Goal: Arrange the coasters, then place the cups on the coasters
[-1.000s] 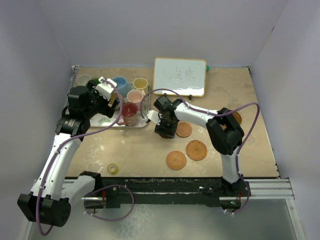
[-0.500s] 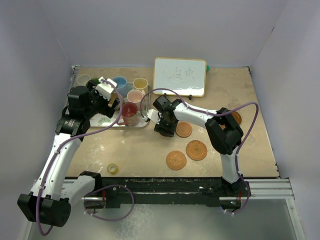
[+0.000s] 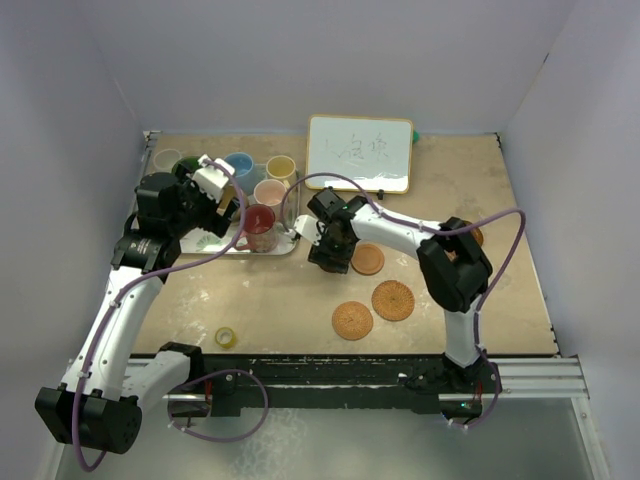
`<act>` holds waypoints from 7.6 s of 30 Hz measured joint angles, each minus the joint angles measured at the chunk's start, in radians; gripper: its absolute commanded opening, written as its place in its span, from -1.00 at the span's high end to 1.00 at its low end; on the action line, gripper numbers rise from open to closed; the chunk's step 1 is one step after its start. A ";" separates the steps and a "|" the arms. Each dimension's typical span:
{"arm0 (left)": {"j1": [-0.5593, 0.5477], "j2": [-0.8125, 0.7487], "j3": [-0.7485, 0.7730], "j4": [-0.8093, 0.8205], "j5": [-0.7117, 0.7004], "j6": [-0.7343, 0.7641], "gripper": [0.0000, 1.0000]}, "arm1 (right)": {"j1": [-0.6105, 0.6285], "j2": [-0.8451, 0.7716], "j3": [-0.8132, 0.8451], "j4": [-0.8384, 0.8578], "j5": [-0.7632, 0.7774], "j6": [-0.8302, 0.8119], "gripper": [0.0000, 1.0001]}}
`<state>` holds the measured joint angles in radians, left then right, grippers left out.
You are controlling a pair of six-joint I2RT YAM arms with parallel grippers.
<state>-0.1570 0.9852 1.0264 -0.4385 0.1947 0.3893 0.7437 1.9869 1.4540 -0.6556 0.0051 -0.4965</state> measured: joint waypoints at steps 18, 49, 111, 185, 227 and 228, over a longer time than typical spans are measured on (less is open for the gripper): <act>0.000 0.000 -0.004 -0.004 0.008 0.014 -0.76 | -0.129 -0.169 -0.179 0.004 -0.022 -0.009 -0.52; 0.001 0.011 -0.010 0.003 -0.042 0.012 -0.77 | -0.634 -0.442 -0.499 0.072 -0.078 -0.036 -0.47; 0.005 -0.037 -0.043 0.011 0.012 0.003 -0.76 | -0.863 -0.172 -0.286 0.015 -0.097 0.066 0.21; 0.005 -0.027 -0.043 0.004 0.034 0.004 -0.75 | -0.881 -0.152 -0.067 -0.029 -0.101 0.080 -0.56; 0.005 -0.056 -0.045 0.004 0.037 0.004 -0.75 | -0.806 -0.209 -0.335 0.118 -0.096 -0.072 0.09; 0.005 -0.058 -0.047 0.005 0.037 0.005 -0.75 | -0.792 -0.218 -0.346 0.117 -0.093 -0.073 0.09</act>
<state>-0.1524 0.9268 0.9791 -0.4339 0.2317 0.3939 -0.0479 1.7691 1.1080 -0.5388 -0.0879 -0.5694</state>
